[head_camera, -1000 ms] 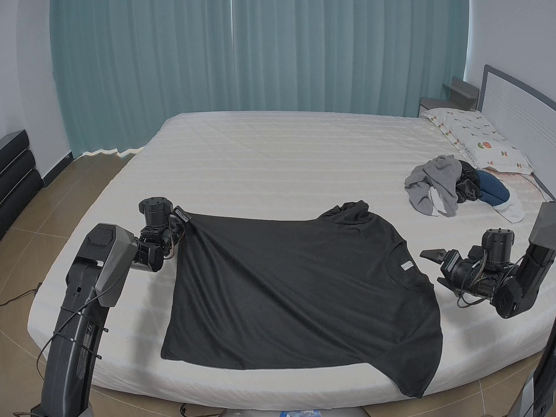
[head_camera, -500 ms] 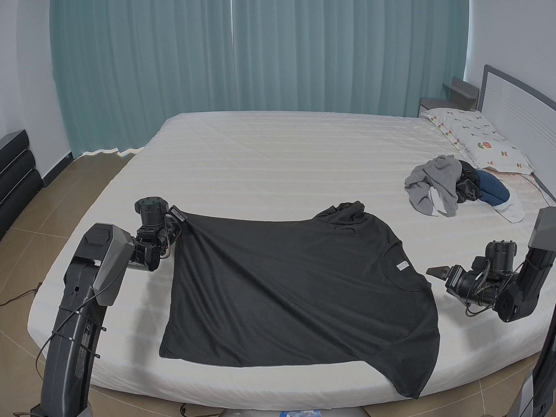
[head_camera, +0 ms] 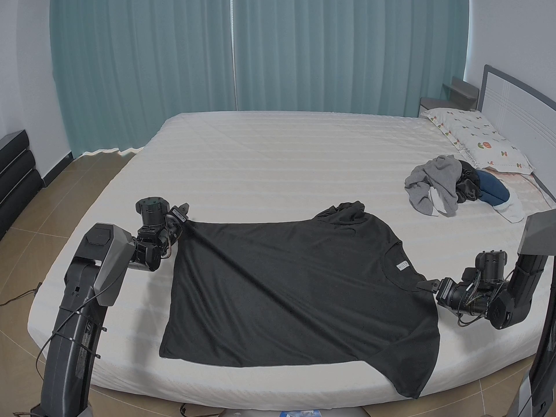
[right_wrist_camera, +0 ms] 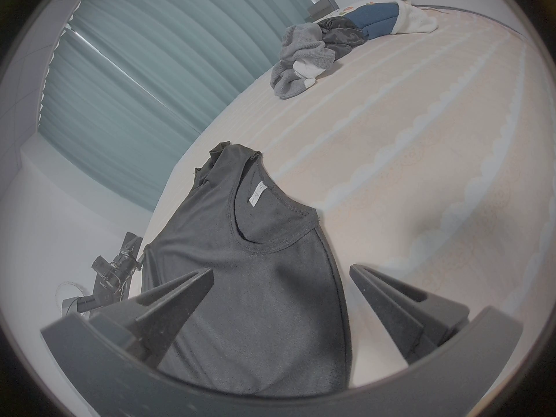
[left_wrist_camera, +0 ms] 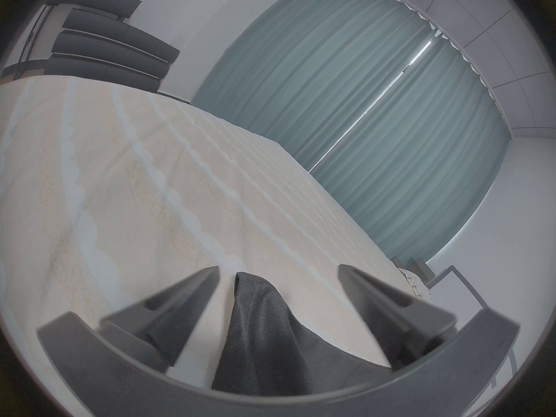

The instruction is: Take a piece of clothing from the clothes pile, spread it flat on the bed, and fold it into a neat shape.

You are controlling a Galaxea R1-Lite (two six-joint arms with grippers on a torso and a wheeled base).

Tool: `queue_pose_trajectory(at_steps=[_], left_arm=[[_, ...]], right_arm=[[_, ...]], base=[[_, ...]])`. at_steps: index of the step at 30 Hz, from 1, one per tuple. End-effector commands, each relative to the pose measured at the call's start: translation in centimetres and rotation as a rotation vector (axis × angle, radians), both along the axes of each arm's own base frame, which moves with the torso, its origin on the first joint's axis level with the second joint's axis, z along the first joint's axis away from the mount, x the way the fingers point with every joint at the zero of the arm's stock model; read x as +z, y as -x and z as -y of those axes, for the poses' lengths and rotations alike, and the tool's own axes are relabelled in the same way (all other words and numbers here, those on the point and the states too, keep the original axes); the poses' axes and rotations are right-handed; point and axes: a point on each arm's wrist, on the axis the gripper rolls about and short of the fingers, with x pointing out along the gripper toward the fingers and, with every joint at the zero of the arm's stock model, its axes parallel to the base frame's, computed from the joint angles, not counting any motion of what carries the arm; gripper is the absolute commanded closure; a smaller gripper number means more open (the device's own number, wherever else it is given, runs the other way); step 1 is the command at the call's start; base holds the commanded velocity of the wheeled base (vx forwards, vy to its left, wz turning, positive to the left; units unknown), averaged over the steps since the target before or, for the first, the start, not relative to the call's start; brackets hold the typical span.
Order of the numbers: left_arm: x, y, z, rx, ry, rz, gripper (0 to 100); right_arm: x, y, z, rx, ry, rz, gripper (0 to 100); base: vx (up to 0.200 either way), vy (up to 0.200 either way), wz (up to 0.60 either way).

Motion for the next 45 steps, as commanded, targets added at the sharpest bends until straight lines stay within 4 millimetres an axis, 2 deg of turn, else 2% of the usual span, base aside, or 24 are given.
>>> queue_pose_trajectory(at_steps=[1, 3, 6, 7, 9, 10, 11, 13, 15, 18, 19, 20, 22, 24, 26, 27, 28, 30, 32, 37, 41, 45], left_arm=[[0.4, 0.1, -0.1, 0.014, 0.001, 0.003, 0], [0.4, 0.3, -0.6, 0.044, 0.018, -0.006, 0], [2.4, 1.4, -1.8, 0.106, 0.073, -0.021, 0], [2.4, 1.4, -1.8, 0.106, 0.073, -0.021, 0], [4.5, 3.3, -2.9, 0.129, 0.093, -0.035, 0], [4.5, 3.3, -2.9, 0.129, 0.093, -0.035, 0], [5.8, 4.9, -3.0, 0.130, 0.107, -0.025, 0], [6.5, 5.7, -3.0, 0.125, 0.113, -0.018, 0], [7.4, 8.3, -2.1, 0.081, 0.122, -0.028, 0], [6.9, 10.8, -1.1, 0.041, 0.125, -0.089, 0], [6.7, 12.5, -0.5, 0.009, 0.131, -0.122, 0], [6.7, 12.5, -0.5, 0.009, 0.131, -0.122, 0], [6.9, 15.7, 0.7, -0.036, 0.135, -0.161, 0], [7.0, 17.5, 1.5, -0.059, 0.130, -0.179, 0], [7.5, 19.4, 2.0, -0.074, 0.130, -0.179, 0], [7.5, 19.4, 2.0, -0.074, 0.130, -0.179, 0], [7.7, 21.3, 2.2, -0.085, 0.130, -0.184, 0], [7.9, 23.1, 2.2, -0.090, 0.130, -0.197, 0], [7.0, 25.3, 2.4, -0.101, 0.126, -0.253, 0], [5.3, 27.8, 2.3, -0.090, 0.148, -0.317, 0], [5.0, 29.0, 2.3, -0.107, 0.226, -0.284, 0], [4.1, 29.5, 2.4, -0.118, 0.227, -0.307, 0]], right_arm=[[-0.1, 0.0, 0.0, 0.002, -0.002, -0.003, 0], [0.0, 0.0, 0.0, 0.002, -0.002, 0.000, 0], [0.1, 0.2, -0.1, 0.009, -0.008, -0.002, 0], [0.1, 0.2, -0.1, 0.009, -0.008, -0.002, 0], [0.1, 0.2, -0.1, 0.013, -0.013, -0.003, 0], [0.1, 0.2, -0.1, 0.013, -0.013, -0.003, 0], [0.1, 0.2, -0.1, 0.006, -0.022, -0.003, 0], [0.2, 0.1, -0.1, 0.001, -0.029, -0.002, 0], [0.5, 0.1, -0.1, -0.003, -0.059, 0.002, 0], [1.0, 0.1, 0.0, 0.001, -0.086, 0.014, 0], [1.2, 0.1, 0.2, 0.005, -0.109, 0.015, 0], [1.2, 0.1, 0.2, 0.005, -0.109, 0.015, 0], [1.2, 0.2, 0.2, 0.013, -0.133, 0.009, 0], [1.3, 0.2, 0.2, 0.013, -0.135, 0.011, 0], [1.4, 0.3, 0.2, 0.012, -0.137, 0.011, 0], [1.4, 0.3, 0.2, 0.012, -0.137, 0.011, 0], [1.4, 0.3, 0.2, 0.008, -0.138, 0.011, 0], [1.4, 0.3, 0.6, -0.002, -0.137, 0.014, 0], [1.4, 0.3, 0.8, -0.008, -0.139, 0.014, 0], [1.4, 0.3, 0.9, -0.007, -0.145, 0.013, 0], [1.4, 0.3, 0.7, -0.017, -0.165, 0.005, 0], [1.6, 0.3, 0.7, -0.028, -0.181, 0.005, 0]], base=[[0.000, 0.000, 0.00], [0.000, 0.000, 0.00], [0.000, 0.000, 0.00], [0.000, 0.000, 0.00], [0.000, 0.000, 0.00], [0.000, 0.000, 0.00], [0.000, 0.000, 0.00], [0.000, 0.000, 0.00], [0.000, 0.000, 0.00], [0.000, 0.000, 0.00], [0.000, 0.000, 0.00], [0.000, 0.000, 0.00], [0.000, 0.000, 0.00], [0.000, 0.000, 0.00], [0.000, 0.000, 0.00], [0.000, 0.000, 0.00], [0.000, 0.000, 0.00], [-0.200, 0.000, 0.00], [-0.200, 0.000, 0.00], [-0.200, 0.000, 0.00], [-0.150, 0.000, 0.00], [0.000, 0.000, 0.00]])
